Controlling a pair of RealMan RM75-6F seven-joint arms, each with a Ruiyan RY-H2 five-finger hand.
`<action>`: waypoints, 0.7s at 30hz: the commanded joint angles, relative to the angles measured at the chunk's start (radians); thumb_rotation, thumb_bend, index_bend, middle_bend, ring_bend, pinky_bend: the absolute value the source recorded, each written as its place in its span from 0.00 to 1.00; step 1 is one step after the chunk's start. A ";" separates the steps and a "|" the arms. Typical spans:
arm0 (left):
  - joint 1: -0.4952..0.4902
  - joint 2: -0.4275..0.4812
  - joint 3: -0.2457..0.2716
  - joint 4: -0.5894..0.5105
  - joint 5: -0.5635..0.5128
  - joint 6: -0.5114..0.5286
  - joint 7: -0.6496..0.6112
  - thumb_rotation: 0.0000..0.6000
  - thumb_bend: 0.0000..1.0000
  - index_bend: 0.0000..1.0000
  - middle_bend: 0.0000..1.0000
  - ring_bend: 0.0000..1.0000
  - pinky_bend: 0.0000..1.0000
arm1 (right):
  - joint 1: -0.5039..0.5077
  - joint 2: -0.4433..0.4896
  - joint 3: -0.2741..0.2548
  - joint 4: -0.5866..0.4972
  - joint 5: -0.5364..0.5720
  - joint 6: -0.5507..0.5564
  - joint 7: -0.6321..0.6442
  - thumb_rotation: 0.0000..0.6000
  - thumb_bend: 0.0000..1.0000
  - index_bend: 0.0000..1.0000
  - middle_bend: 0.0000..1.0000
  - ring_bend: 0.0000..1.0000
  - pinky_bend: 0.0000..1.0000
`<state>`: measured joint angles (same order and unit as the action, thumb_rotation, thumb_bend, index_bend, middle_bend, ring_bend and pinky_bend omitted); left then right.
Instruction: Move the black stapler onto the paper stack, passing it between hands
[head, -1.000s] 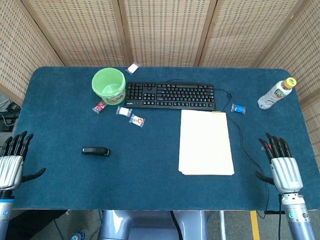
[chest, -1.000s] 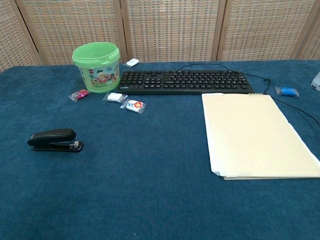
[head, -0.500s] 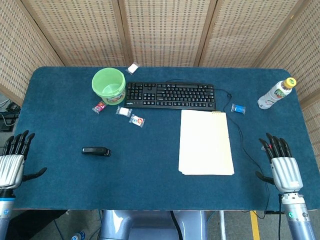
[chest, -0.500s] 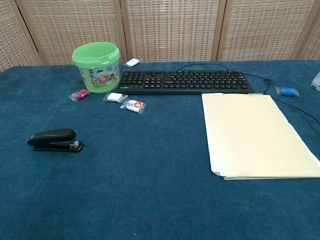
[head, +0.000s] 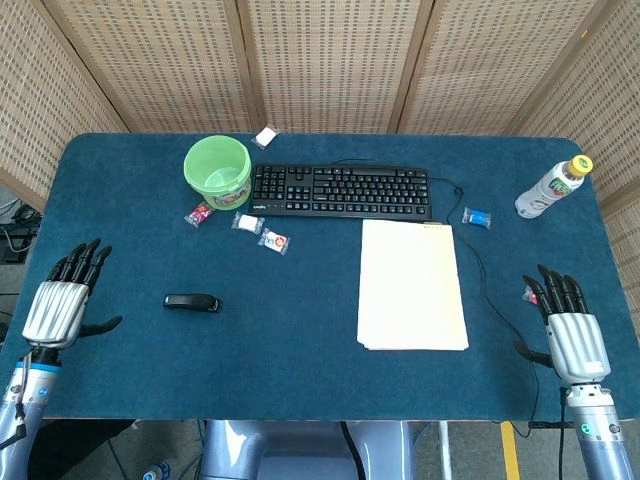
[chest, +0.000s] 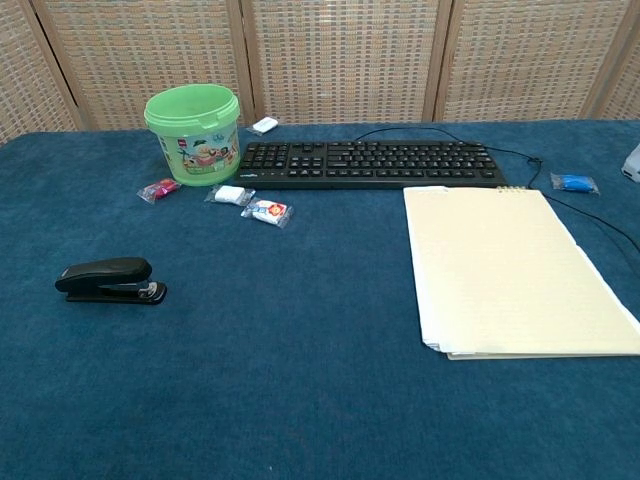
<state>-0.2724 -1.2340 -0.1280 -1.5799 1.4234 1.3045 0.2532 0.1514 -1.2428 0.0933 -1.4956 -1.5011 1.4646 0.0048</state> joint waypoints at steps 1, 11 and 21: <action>-0.032 -0.006 -0.016 -0.014 -0.019 -0.037 0.018 1.00 0.16 0.19 0.06 0.12 0.24 | 0.000 0.000 0.000 0.000 0.000 0.000 0.003 1.00 0.11 0.13 0.00 0.00 0.00; -0.120 -0.036 -0.026 -0.030 -0.113 -0.180 0.093 1.00 0.22 0.29 0.16 0.19 0.28 | -0.002 0.007 0.005 0.001 0.006 0.002 0.021 1.00 0.11 0.13 0.00 0.00 0.00; -0.196 -0.101 -0.019 -0.010 -0.198 -0.276 0.188 1.00 0.24 0.36 0.19 0.21 0.29 | -0.003 0.011 0.008 0.000 0.011 0.000 0.035 1.00 0.11 0.13 0.00 0.00 0.00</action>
<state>-0.4524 -1.3197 -0.1496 -1.5949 1.2428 1.0443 0.4204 0.1487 -1.2320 0.1005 -1.4953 -1.4910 1.4649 0.0394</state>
